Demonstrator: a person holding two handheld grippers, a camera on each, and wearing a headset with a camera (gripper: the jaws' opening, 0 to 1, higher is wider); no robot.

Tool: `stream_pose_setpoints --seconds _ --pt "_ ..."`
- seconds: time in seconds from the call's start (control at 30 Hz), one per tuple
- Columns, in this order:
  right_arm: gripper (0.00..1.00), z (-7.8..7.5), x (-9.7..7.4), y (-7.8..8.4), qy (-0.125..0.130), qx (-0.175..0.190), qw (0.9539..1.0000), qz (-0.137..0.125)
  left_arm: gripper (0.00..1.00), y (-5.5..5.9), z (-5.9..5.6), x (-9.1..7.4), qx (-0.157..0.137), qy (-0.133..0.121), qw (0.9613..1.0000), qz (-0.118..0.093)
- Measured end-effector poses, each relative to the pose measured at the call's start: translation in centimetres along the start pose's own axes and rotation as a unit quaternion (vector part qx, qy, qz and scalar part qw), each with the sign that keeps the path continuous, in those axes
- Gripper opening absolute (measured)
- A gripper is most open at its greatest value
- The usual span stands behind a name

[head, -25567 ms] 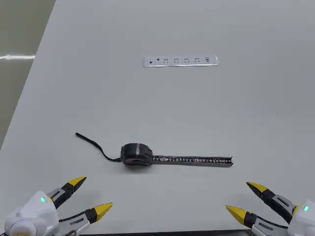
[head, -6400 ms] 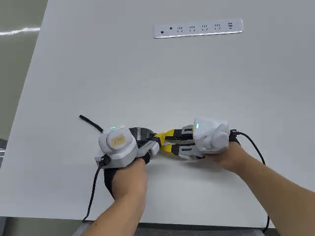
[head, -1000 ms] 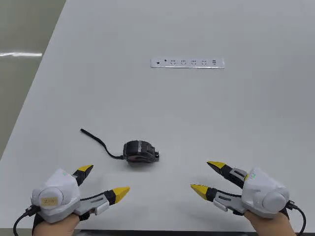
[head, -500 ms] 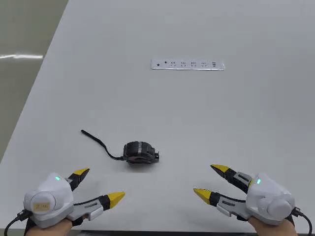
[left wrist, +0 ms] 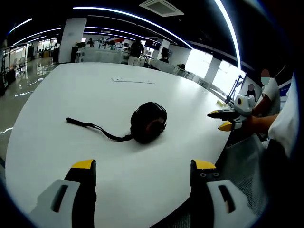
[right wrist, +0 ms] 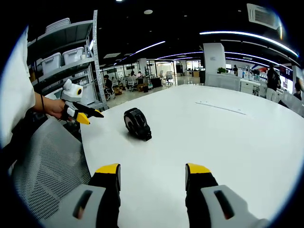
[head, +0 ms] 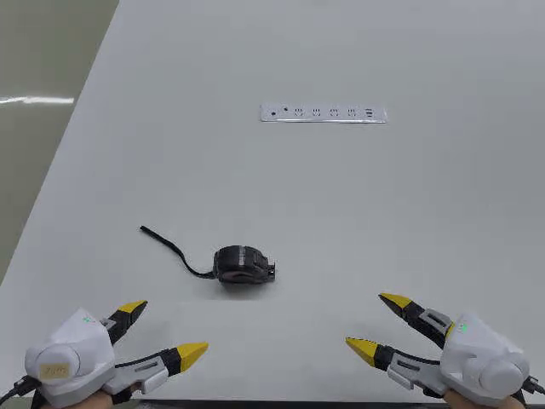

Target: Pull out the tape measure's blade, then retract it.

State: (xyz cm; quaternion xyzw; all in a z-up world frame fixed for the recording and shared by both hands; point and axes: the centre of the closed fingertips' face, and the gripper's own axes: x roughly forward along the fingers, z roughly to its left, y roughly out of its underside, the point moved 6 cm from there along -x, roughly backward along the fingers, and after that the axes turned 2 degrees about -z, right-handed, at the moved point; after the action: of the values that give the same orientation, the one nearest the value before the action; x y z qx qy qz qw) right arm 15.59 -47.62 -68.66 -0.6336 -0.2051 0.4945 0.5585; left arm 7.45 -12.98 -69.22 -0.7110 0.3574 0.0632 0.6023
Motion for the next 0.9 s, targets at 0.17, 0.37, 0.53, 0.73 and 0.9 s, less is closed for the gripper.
stream_pose_setpoints --seconds 0.17,0.37,0.53,0.73,0.9 --pt "0.56 0.1 -0.3 0.2 0.003 0.001 1.0000 0.002 0.80 0.3 0.1 -0.4 0.003 0.001 1.0000 0.001" --pt "0.58 0.2 -0.8 0.3 0.006 0.004 1.0000 0.002 0.80 0.4 0.0 -0.9 0.004 0.001 1.0000 0.000" --pt "0.60 0.2 -1.1 0.4 0.009 0.008 0.9999 0.001 0.81 0.6 0.1 -1.2 0.004 0.000 1.0000 -0.001" --pt "0.61 0.1 -1.3 0.3 0.012 0.009 0.9999 -0.002 0.82 0.8 0.2 -1.6 0.002 -0.002 1.0000 -0.008" --pt "0.61 0.2 -1.3 0.4 0.013 0.009 0.9999 -0.002 0.82 0.9 0.4 -1.8 -0.001 -0.002 0.9999 -0.010"
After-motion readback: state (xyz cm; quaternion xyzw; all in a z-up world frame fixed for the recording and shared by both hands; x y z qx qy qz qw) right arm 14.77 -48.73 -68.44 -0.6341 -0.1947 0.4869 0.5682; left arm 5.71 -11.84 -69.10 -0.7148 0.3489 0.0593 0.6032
